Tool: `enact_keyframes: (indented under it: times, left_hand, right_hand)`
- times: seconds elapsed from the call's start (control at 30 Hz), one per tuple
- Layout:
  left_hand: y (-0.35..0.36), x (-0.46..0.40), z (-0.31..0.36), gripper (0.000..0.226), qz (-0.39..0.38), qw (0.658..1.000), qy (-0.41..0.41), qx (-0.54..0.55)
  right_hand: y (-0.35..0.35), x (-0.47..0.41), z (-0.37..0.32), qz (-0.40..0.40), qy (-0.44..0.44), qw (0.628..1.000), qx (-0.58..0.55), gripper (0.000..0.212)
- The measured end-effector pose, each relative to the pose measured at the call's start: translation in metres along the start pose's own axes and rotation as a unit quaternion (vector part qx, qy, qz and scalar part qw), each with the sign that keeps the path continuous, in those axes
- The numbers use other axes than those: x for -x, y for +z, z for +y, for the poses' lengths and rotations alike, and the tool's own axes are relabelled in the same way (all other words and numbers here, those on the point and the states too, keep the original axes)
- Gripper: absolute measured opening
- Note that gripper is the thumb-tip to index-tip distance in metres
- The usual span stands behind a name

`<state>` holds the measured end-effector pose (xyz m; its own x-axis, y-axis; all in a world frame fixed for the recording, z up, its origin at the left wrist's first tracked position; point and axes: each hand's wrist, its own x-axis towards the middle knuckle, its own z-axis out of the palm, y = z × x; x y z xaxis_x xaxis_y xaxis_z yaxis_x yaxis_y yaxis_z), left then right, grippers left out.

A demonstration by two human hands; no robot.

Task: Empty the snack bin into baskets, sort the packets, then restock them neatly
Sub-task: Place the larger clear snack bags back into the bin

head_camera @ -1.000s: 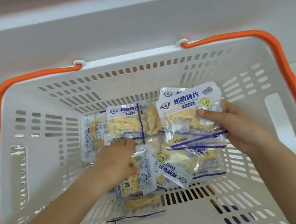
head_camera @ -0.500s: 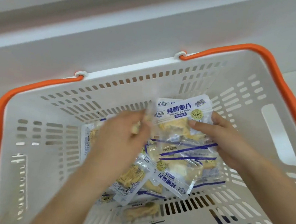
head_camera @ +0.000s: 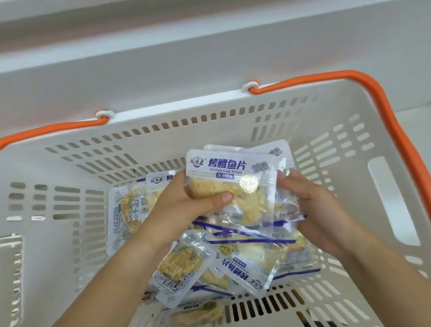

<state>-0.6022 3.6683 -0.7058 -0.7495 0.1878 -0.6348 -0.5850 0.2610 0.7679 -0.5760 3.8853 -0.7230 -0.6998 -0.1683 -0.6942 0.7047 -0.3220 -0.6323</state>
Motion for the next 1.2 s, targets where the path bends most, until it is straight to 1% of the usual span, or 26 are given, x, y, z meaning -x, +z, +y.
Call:
enact_keyframes:
  times: [0.03,0.07,0.1,0.17,0.2,0.23,0.3,0.33,0.37,0.43,0.47,0.5,0.53,0.57,0.63,0.7,0.73,0.8,0.83,0.87,0.9,0.93,1.0,1.07,1.13,1.2]
  left_hand:
    - [0.0,0.001,-0.002,0.063,-0.007,1.0,-0.011,0.009]
    - [0.002,0.003,-0.003,0.055,-0.01,1.0,-0.019,0.013]
    - [0.006,0.005,-0.004,0.051,-0.01,0.999,-0.028,0.015]
    - [0.014,0.013,-0.004,0.047,-0.004,0.999,-0.044,0.015]
    - [0.019,0.02,0.0,0.042,0.004,0.998,-0.051,0.025]
    - [0.02,0.028,0.005,0.034,0.013,0.997,-0.056,0.044]
    - [0.016,0.046,0.022,0.024,0.01,0.996,-0.035,0.082]
    - [0.011,0.057,0.033,0.026,0.0,0.995,-0.015,0.096]
    - [0.004,0.068,0.046,0.035,-0.009,0.994,0.0,0.111]
    - [-0.012,0.093,0.073,0.056,-0.038,0.992,0.007,0.122]
    - [-0.019,0.106,0.087,0.059,-0.068,0.99,0.004,0.12]
    - [-0.025,0.122,0.101,0.053,-0.099,0.988,-0.001,0.122]
    - [-0.03,0.139,0.114,0.041,-0.123,0.984,-0.003,0.133]
    - [-0.034,0.157,0.126,0.036,-0.133,0.98,0.002,0.148]
    - [-0.042,0.187,0.145,0.042,-0.125,0.979,0.05,0.154]
    - [-0.045,0.214,0.157,0.052,-0.097,0.978,0.122,0.136]
    - [-0.046,0.226,0.162,0.056,-0.079,0.976,0.158,0.128]
    - [-0.047,0.248,0.172,0.056,-0.045,0.968,0.213,0.125]
    - [-0.048,0.256,0.176,0.053,-0.037,0.964,0.237,0.119]
    - [-0.049,0.262,0.18,0.05,-0.034,0.959,0.261,0.105]
    - [-0.051,0.27,0.184,0.047,-0.036,0.955,0.283,0.085]
    - [-0.054,0.274,0.188,0.045,-0.039,0.949,0.305,0.064]
    - [-0.059,0.28,0.196,0.043,-0.03,0.942,0.334,0.03]
    - [-0.064,0.282,0.206,0.045,0.014,0.938,0.347,0.002]
    - [-0.07,0.279,0.217,0.05,0.054,0.93,0.361,-0.037]
    - [-0.079,0.274,0.229,0.052,0.051,0.92,0.379,-0.088]
  right_hand:
    - [0.004,0.004,-0.001,-0.015,-0.007,1.0,0.004,0.091]
    - [0.01,0.008,-0.002,-0.02,-0.013,1.0,0.015,0.078]
    - [0.015,0.014,-0.003,-0.033,-0.017,0.999,0.037,0.074]
    - [0.019,0.021,-0.003,-0.041,-0.025,0.994,0.103,0.081]
    - [0.024,0.026,-0.006,-0.042,-0.045,0.99,0.13,0.077]
    - [0.028,0.031,-0.009,-0.024,-0.064,0.987,0.143,0.07]
    - [0.033,0.046,-0.02,0.014,-0.091,0.986,0.142,0.062]
    - [0.037,0.058,-0.028,0.011,-0.105,0.985,0.136,0.061]
    - [0.042,0.07,-0.037,0.006,-0.122,0.983,0.137,0.06]
    - [0.056,0.099,-0.06,-0.004,-0.149,0.978,0.148,0.061]
    - [0.065,0.113,-0.071,-0.01,-0.167,0.974,0.153,0.061]
    - [0.074,0.127,-0.081,-0.012,-0.186,0.97,0.157,0.059]
    - [0.084,0.142,-0.092,-0.015,-0.204,0.965,0.163,0.057]
    - [0.095,0.157,-0.101,-0.017,-0.222,0.96,0.168,0.056]
    - [0.117,0.187,-0.119,-0.026,-0.257,0.945,0.2,0.055]
    - [0.139,0.214,-0.133,-0.024,-0.282,0.931,0.229,0.06]
    - [0.148,0.225,-0.137,-0.02,-0.292,0.926,0.239,0.067]
    - [0.162,0.243,-0.145,-0.001,-0.307,0.918,0.252,0.094]
    - [0.168,0.251,-0.149,0.011,-0.315,0.914,0.257,0.097]
    - [0.173,0.261,-0.152,0.013,-0.323,0.909,0.264,0.086]
    - [0.177,0.27,-0.156,0.009,-0.331,0.904,0.271,0.069]
    - [0.18,0.278,-0.16,-0.006,-0.338,0.898,0.281,0.059]
    - [0.185,0.29,-0.166,-0.023,-0.356,0.885,0.3,0.054]
    - [0.19,0.294,-0.173,-0.029,-0.38,0.877,0.292,0.053]
    - [0.193,0.29,-0.18,-0.008,-0.402,0.873,0.278,0.051]
    - [0.197,0.284,-0.188,0.0,-0.423,0.865,0.269,0.044]
